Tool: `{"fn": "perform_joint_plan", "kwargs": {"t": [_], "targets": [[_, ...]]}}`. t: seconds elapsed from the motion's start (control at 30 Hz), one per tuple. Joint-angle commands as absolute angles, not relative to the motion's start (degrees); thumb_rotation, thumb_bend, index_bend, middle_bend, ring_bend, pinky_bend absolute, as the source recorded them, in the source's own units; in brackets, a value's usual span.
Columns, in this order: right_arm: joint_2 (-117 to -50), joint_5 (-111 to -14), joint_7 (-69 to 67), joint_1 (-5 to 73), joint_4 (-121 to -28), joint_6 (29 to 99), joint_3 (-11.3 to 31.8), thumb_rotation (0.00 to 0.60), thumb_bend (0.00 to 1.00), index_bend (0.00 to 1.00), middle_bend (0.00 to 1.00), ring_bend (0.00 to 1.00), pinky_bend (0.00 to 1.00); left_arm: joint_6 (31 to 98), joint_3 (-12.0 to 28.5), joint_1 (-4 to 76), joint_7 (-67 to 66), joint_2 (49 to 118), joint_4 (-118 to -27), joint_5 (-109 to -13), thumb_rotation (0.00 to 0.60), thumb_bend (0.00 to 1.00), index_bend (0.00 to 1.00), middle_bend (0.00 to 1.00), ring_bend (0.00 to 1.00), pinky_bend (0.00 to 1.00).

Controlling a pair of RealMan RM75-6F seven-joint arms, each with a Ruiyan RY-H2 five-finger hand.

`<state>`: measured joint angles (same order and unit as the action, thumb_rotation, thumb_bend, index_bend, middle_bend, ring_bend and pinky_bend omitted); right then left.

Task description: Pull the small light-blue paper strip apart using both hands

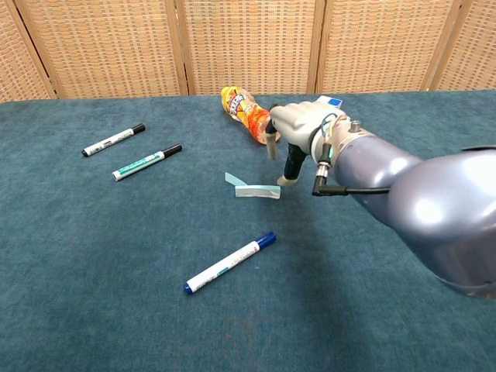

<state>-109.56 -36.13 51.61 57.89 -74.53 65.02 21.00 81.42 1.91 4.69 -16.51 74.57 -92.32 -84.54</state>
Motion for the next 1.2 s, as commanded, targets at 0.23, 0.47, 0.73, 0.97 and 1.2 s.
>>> {"fn": "perform_joint_plan", "kwargs": {"t": [0.23, 0.47, 0.73, 0.97, 1.2], "targets": [[-113.7, -34.9, 50.3, 59.4, -67.6, 62.6, 21.2, 0.6, 0.31, 0.44, 0.0, 0.0, 0.0, 81.3, 1.9, 5.0, -16.3, 74.5, -92.1, -84.0, 0.6, 0.0, 0.0, 0.0, 0.0, 0.0], [-116.2, -34.7, 50.0, 60.4, -63.9, 61.5, 21.8, 0.6, 0.31, 0.46, 0.0, 0.0, 0.0, 80.9, 2.1, 5.3, -16.1, 74.5, -91.9, -83.0, 0.6, 0.0, 0.0, 0.0, 0.0, 0.0], [-117.7, -34.8, 49.7, 61.1, -60.5, 60.2, 22.6, 0.6, 0.36, 0.46, 0.0, 0.0, 0.0, 80.9, 2.1, 5.4, -15.9, 74.5, -91.7, -82.4, 0.6, 0.0, 0.0, 0.0, 0.0, 0.0], [-118.4, -34.6, 49.8, 61.4, -59.2, 59.2, 22.9, 0.6, 0.36, 0.48, 0.0, 0.0, 0.0, 80.7, 2.1, 5.6, -15.9, 74.6, -91.6, -81.9, 0.6, 0.0, 0.0, 0.0, 0.0, 0.0], [-119.0, -34.7, 49.6, 61.5, -58.3, 58.6, 23.3, 0.6, 0.36, 0.49, 0.0, 0.0, 0.0, 80.8, 2.1, 5.8, -15.8, 74.5, -91.6, -81.7, 0.6, 0.0, 0.0, 0.0, 0.0, 0.0]]}}
